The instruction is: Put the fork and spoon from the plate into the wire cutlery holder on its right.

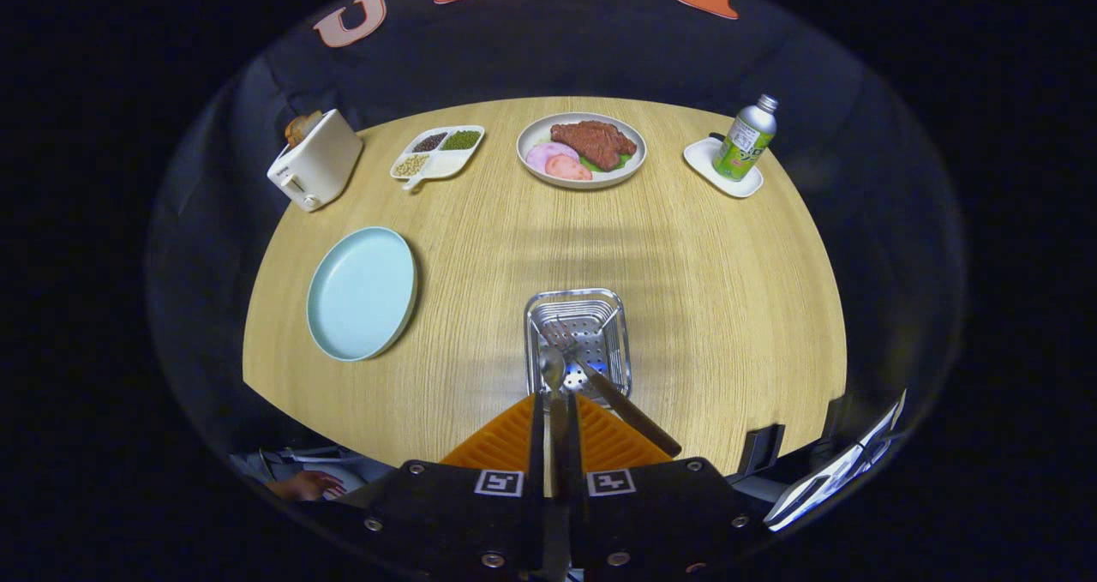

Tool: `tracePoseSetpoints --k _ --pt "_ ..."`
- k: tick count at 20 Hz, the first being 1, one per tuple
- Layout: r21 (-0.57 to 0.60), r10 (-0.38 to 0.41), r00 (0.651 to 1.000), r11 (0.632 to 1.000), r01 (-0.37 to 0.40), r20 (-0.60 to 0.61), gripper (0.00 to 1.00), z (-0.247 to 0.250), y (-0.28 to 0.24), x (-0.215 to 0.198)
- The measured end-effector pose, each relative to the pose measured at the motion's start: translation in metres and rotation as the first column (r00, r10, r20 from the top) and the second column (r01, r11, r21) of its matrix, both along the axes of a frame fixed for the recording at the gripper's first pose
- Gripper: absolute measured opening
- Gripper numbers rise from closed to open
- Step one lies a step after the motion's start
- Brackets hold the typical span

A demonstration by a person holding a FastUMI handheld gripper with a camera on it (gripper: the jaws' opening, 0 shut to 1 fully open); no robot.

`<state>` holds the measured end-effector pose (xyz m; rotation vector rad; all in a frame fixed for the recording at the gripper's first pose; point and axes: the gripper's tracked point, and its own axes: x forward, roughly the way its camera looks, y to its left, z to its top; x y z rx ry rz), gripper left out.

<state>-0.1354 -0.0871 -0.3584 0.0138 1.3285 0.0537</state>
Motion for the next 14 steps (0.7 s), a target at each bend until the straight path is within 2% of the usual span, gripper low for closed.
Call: tracePoseSetpoints --k 5,7,8,9,10,14 --pt "0.034 0.008 0.984 0.999 -0.014 0.180 0.15 0.039 0.009 0.036" --pt "0.051 0.015 0.961 0.998 -0.030 0.276 0.22 0.062 0.017 0.056" --pt "0.052 0.019 0.946 0.998 -0.038 0.324 0.30 0.075 0.019 0.067" --pt "0.054 0.021 0.927 0.998 -0.044 0.373 0.32 0.090 0.021 0.077" --pt "0.063 0.023 0.906 0.997 -0.054 0.423 0.39 0.103 0.026 0.087" --pt "0.102 0.042 0.794 0.986 -0.130 0.607 0.60 0.152 0.053 0.112"
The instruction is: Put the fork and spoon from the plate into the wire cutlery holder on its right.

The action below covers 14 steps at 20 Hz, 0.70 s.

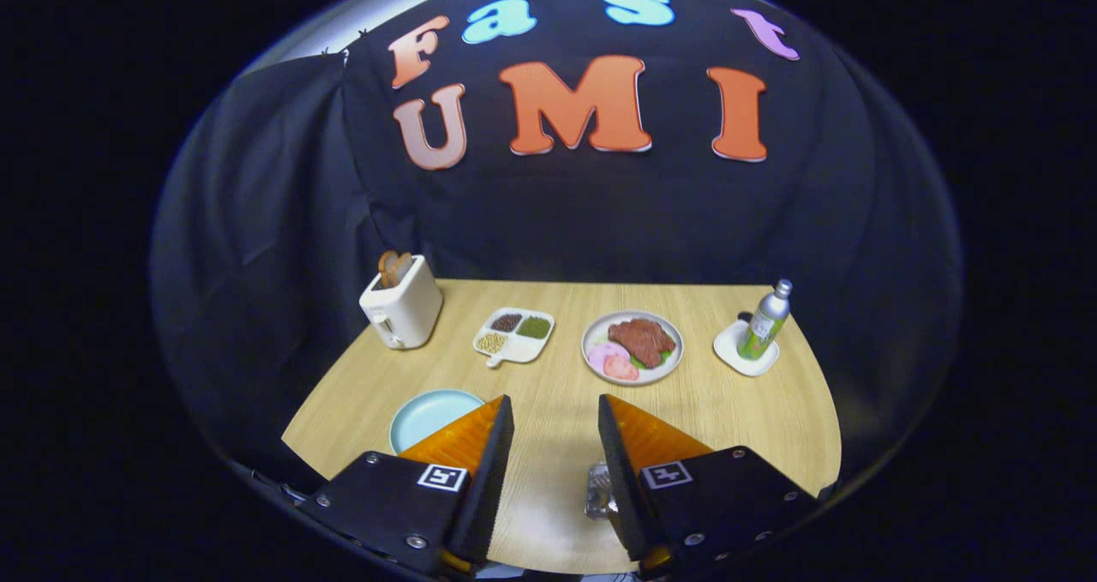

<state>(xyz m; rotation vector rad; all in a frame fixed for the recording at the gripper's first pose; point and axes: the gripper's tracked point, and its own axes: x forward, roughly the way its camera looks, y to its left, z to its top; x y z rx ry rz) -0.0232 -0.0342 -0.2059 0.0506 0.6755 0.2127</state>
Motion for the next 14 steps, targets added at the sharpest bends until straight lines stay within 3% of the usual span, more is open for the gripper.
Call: tracePoseSetpoints --k 6,14 --pt "0.073 0.017 0.964 0.997 -0.038 0.266 0.80 0.085 0.029 0.019" --pt "-0.025 0.029 0.829 1.000 -0.018 0.558 0.90 0.168 0.031 0.050"
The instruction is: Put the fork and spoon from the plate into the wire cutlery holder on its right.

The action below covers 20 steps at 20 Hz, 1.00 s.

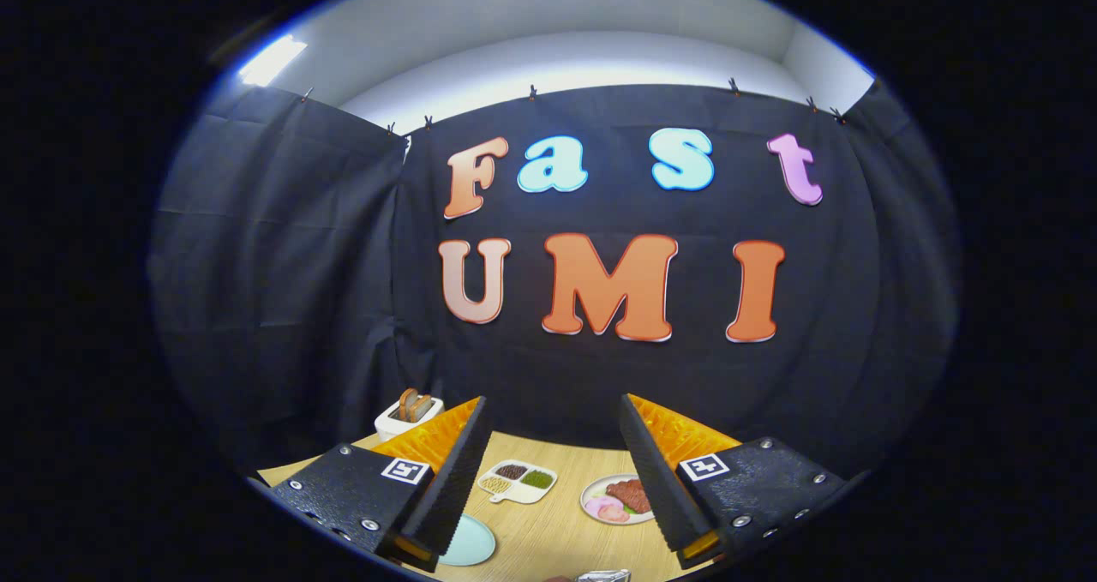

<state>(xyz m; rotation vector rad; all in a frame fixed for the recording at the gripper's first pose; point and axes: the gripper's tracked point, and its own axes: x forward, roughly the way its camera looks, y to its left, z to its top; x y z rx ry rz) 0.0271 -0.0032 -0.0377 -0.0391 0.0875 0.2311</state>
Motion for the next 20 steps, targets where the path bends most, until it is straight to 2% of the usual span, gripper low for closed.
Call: tracePoseSetpoints --k 6,12,20 --pt "0.038 -0.020 0.990 0.999 0.015 0.141 0.92 0.039 0.004 0.006" --pt "0.033 -0.050 0.947 0.999 0.041 0.319 0.94 0.077 0.002 0.006" --pt "0.020 -0.067 0.961 0.998 0.064 0.269 0.95 0.053 0.007 0.008"
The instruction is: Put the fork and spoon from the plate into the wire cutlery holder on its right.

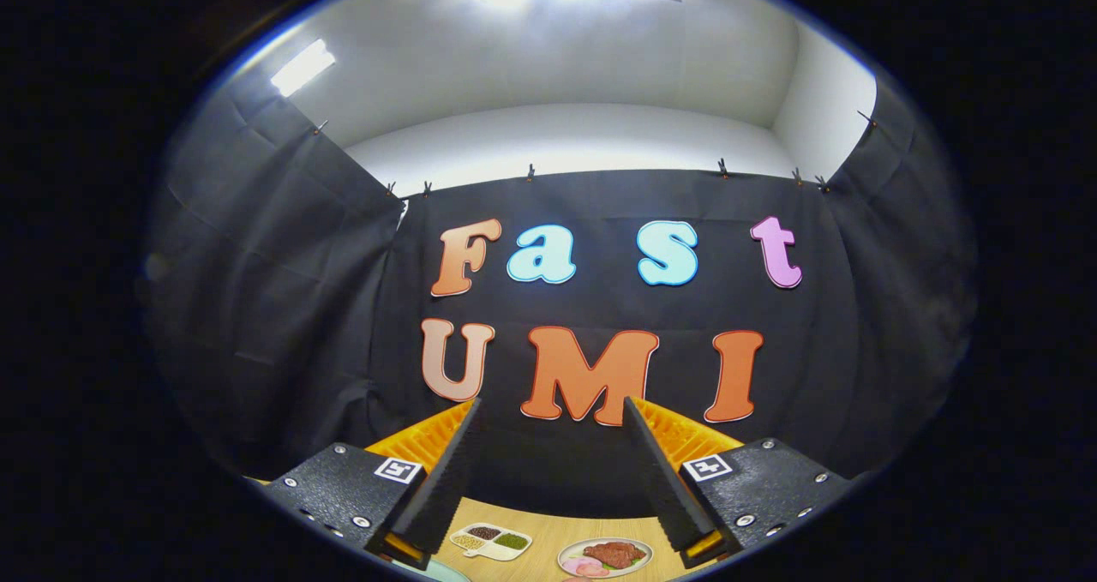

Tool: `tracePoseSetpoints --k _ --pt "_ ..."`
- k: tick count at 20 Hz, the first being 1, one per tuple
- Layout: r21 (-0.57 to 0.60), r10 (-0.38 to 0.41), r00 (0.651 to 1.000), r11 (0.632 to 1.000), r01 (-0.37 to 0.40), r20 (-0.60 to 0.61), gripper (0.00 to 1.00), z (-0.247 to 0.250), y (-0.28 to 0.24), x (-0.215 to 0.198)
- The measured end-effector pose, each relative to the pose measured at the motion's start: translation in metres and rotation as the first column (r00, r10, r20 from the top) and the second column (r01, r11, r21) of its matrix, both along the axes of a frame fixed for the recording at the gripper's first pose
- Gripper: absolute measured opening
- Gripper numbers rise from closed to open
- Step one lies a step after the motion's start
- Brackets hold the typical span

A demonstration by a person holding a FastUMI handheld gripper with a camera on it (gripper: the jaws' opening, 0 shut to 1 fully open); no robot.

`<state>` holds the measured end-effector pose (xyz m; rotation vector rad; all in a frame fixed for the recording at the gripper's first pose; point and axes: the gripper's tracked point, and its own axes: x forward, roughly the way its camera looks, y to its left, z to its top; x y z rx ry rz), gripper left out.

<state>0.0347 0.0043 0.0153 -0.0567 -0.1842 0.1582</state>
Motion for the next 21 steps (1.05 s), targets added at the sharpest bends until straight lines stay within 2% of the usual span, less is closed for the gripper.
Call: tracePoseSetpoints --k 8,13,17,21 --pt "0.017 -0.033 0.998 0.999 0.034 -0.049 0.96 -0.014 0.009 -0.004" --pt "-0.006 -0.113 0.989 0.994 0.113 -0.098 0.96 -0.029 0.007 -0.013" --pt "-0.001 -0.192 0.974 0.981 0.193 -0.117 0.96 -0.031 -0.013 -0.024" --pt "0.017 -0.193 0.973 0.980 0.197 -0.127 0.97 -0.039 -0.043 -0.037"
